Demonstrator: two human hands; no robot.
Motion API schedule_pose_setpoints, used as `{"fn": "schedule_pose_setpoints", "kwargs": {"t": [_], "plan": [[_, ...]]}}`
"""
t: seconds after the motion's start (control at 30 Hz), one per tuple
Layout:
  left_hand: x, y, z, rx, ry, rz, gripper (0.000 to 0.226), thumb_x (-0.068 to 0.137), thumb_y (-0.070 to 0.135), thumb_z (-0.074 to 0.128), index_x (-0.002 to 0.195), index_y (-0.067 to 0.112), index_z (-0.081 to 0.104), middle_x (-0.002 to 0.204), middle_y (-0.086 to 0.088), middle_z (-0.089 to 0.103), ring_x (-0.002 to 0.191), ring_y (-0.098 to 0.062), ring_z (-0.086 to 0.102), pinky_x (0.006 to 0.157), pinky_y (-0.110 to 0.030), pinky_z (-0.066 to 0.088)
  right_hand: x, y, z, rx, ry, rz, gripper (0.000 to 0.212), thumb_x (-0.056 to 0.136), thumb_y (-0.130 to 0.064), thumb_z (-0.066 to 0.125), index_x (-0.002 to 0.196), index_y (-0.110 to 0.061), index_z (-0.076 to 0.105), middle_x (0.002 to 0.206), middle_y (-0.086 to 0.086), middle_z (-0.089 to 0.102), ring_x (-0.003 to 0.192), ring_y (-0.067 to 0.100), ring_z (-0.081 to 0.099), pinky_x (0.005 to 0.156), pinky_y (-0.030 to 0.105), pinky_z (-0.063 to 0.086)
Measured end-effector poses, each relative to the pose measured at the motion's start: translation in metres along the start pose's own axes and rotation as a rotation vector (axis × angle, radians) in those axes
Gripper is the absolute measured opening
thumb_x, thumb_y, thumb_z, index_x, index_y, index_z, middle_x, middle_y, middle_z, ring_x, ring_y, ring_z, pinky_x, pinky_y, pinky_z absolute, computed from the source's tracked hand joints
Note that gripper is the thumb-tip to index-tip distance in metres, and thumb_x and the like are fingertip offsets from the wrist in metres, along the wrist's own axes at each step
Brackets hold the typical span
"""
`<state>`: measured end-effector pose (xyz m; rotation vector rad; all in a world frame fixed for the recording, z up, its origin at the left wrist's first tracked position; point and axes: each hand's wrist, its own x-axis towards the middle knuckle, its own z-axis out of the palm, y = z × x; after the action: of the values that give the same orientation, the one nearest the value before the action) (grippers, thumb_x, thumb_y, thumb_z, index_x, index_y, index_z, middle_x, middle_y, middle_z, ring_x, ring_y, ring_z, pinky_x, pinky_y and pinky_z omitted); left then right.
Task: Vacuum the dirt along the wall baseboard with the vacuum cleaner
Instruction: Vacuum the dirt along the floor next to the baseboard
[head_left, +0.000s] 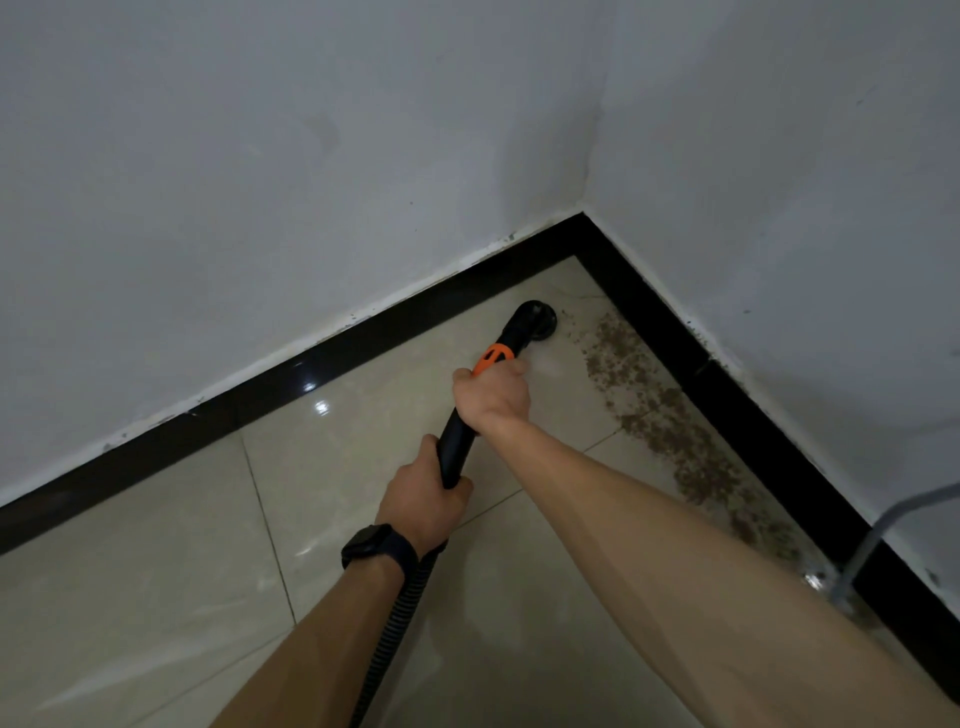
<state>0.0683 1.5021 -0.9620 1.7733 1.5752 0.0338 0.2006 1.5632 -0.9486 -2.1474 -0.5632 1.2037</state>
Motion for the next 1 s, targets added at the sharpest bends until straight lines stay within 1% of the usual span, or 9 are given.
{"fn": "schedule_pose_setpoints", "kwargs": {"t": [0.13,0.27,0.37,0.43,0.57,0.7,0.8,0.9,1.0], "plan": [[0.007,0.01,0.005,-0.01,-0.003,-0.002,0.025,0.087,0.024,0.063,0.095,0.026,0.039,0.074,0.0,0.059,0.058,-0.012,0.057,0.04,-0.017,0.034,0.005,-0.003,-0.008,-0.032,0.048,-0.002,0.058,0.099,-0.035,0.06,0.138,-0.004,0.031,0.095,0.003,0.044,0.06,0.011,0.04,0.047,0.026,0.033],[0.014,0.019,0.011,-0.024,-0.013,0.009,0.025,0.087,0.023,0.063,0.097,0.024,0.041,0.076,0.0,0.059,0.059,-0.013,0.058,0.044,-0.021,0.037,0.014,-0.003,-0.018,-0.027,0.07,0.01,0.059,0.099,-0.035,0.06,0.139,-0.004,0.031,0.101,0.007,0.049,0.063,0.013,0.039,0.059,0.03,0.04],[0.019,0.026,0.019,-0.033,-0.015,0.015,0.025,0.087,0.023,0.063,0.097,0.023,0.041,0.075,0.0,0.059,0.059,-0.014,0.058,0.044,-0.022,0.038,0.02,0.0,-0.026,-0.034,0.087,0.003,0.059,0.099,-0.035,0.06,0.139,-0.003,0.031,0.094,0.004,0.044,0.061,0.011,0.038,0.05,0.028,0.033],[0.023,0.03,0.024,-0.037,-0.016,0.023,0.025,0.087,0.023,0.064,0.097,0.022,0.041,0.075,0.0,0.059,0.059,-0.014,0.058,0.045,-0.023,0.039,0.025,0.001,-0.031,-0.038,0.098,-0.002,0.06,0.099,-0.035,0.06,0.14,-0.003,0.031,0.095,0.003,0.042,0.061,0.012,0.037,0.054,0.029,0.034],[0.029,0.037,0.03,-0.039,-0.021,0.045,0.025,0.087,0.023,0.063,0.096,0.022,0.04,0.075,-0.001,0.059,0.058,-0.014,0.057,0.044,-0.022,0.038,0.033,0.003,-0.039,-0.03,0.113,-0.016,0.06,0.099,-0.035,0.06,0.141,-0.003,0.031,0.1,0.004,0.044,0.079,0.02,0.048,0.067,0.031,0.04],[0.029,0.035,0.028,-0.017,-0.031,0.079,0.025,0.089,0.023,0.063,0.1,0.021,0.041,0.076,-0.002,0.059,0.059,-0.015,0.058,0.046,-0.024,0.041,0.034,0.008,-0.039,0.009,0.102,-0.02,0.059,0.099,-0.036,0.059,0.139,-0.004,0.03,0.098,0.005,0.047,0.066,0.015,0.046,0.056,0.028,0.039],[0.026,0.027,0.019,0.034,-0.035,0.094,0.024,0.089,0.025,0.062,0.1,0.022,0.04,0.076,-0.001,0.059,0.06,-0.015,0.058,0.048,-0.026,0.043,0.03,0.011,-0.032,0.073,0.105,-0.002,0.059,0.098,-0.036,0.06,0.139,-0.005,0.031,0.099,0.005,0.053,0.064,0.012,0.045,0.056,0.027,0.04],[0.018,0.016,0.008,0.091,-0.035,0.096,0.024,0.088,0.026,0.062,0.095,0.023,0.039,0.075,-0.003,0.059,0.06,-0.018,0.058,0.05,-0.03,0.046,0.02,0.015,-0.021,0.114,0.095,0.015,0.06,0.097,-0.037,0.061,0.138,-0.005,0.031,0.095,0.003,0.055,0.063,0.009,0.044,0.048,0.022,0.033],[0.008,0.005,-0.001,0.121,-0.04,0.086,0.024,0.088,0.028,0.062,0.094,0.024,0.039,0.075,-0.004,0.06,0.06,-0.02,0.059,0.052,-0.033,0.049,0.009,0.02,-0.011,0.133,0.071,0.03,0.058,0.097,-0.038,0.062,0.135,-0.007,0.032,0.082,-0.003,0.047,0.062,0.008,0.045,0.046,0.02,0.03]]}}
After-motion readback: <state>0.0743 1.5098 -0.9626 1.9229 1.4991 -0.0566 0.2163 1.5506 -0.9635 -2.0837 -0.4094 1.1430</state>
